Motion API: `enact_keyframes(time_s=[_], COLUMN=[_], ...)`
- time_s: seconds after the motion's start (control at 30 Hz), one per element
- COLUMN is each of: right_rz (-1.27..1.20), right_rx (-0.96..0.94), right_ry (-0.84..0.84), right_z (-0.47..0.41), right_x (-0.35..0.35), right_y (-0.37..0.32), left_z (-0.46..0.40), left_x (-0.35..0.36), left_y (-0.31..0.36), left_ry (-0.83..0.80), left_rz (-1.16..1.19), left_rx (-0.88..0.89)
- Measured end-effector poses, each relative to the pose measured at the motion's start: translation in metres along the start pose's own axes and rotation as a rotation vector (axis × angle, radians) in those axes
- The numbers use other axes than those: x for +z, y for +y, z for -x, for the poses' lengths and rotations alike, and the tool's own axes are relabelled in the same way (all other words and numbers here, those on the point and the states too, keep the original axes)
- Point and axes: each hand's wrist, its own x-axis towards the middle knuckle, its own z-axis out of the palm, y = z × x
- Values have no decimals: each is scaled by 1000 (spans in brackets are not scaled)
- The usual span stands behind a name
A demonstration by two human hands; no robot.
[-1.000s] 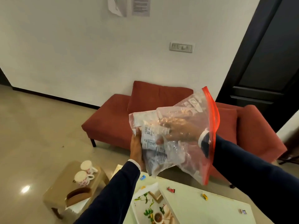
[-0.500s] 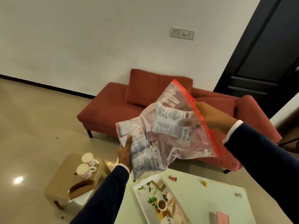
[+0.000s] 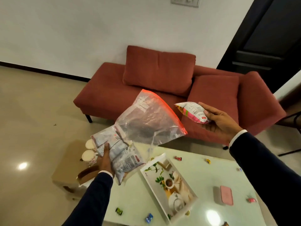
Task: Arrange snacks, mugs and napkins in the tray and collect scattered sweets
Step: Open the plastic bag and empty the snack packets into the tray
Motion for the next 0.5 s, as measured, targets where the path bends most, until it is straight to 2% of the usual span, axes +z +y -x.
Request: enact_keyframes(time_s=[0.2, 0.33, 0.5], right_rz=[2, 217, 403], right_rx=[168, 364, 591], right_ry=[107, -23, -39], right_z=[-19, -30, -61], right_x=[-2, 4, 24], right_y=[100, 188, 284], left_z=[-19, -33, -64], left_x=[-33, -39, -47], left_y=[-2, -20, -55], left_ry=[40, -68, -137], left_rz=[28, -40, -64], left_rx=[-25, -94, -185])
